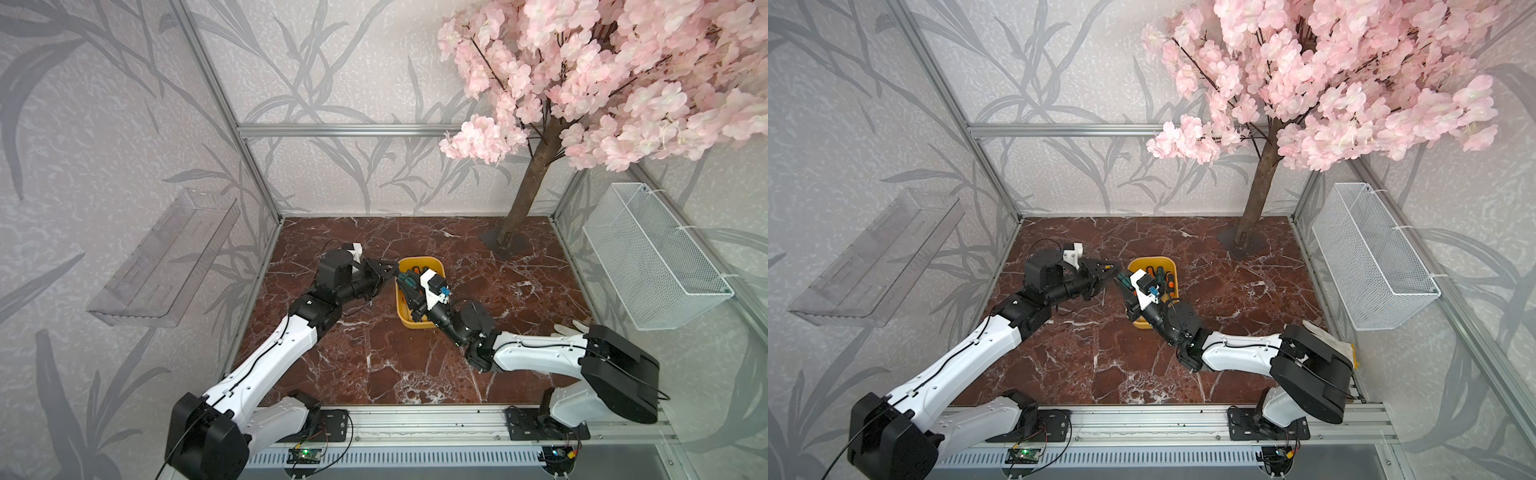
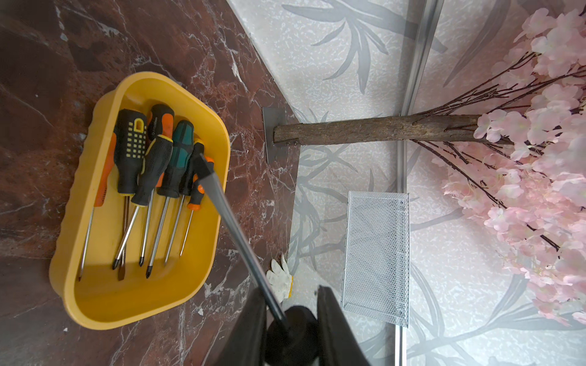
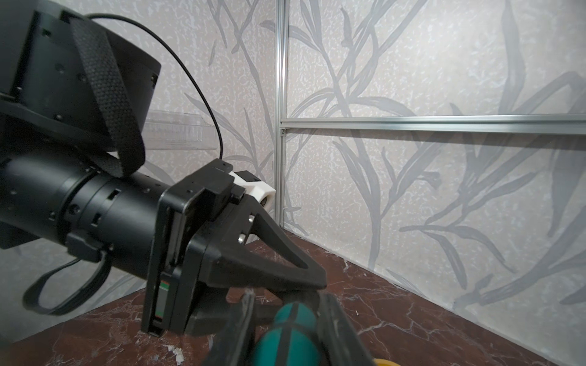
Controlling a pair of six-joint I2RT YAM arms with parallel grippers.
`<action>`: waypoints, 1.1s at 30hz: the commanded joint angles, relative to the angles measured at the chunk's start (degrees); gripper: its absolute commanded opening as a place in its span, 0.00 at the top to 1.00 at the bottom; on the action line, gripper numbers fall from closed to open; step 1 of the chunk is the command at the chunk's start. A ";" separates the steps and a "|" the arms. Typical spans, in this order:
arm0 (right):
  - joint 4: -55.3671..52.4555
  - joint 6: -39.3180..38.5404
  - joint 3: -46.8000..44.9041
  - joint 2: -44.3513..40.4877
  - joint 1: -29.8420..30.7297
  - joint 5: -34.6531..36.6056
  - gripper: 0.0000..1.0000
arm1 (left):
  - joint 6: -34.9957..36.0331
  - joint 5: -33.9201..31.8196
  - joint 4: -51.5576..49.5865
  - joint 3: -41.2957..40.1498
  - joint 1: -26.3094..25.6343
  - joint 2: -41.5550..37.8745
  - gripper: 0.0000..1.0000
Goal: Put the screwdriver on the desktop into the storage box
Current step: Pick up the screwdriver from the center of the board, then place the screwdriver in the storage box.
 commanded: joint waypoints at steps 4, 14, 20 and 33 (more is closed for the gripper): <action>-9.81 1.55 4.29 -4.92 -0.20 3.15 0.85 | -0.55 2.12 4.59 -1.31 0.36 -0.22 0.79; -66.03 25.17 24.56 -12.19 -14.89 -5.94 0.90 | 7.60 -4.87 -6.42 1.45 4.75 -5.14 0.31; -97.37 35.60 44.76 -2.01 -26.02 -23.12 0.95 | 11.33 -7.95 -11.43 0.70 5.81 -7.24 0.31; -126.65 35.17 72.69 27.60 -32.09 -44.10 0.95 | 11.07 -6.49 -10.88 -4.57 5.81 -9.51 0.35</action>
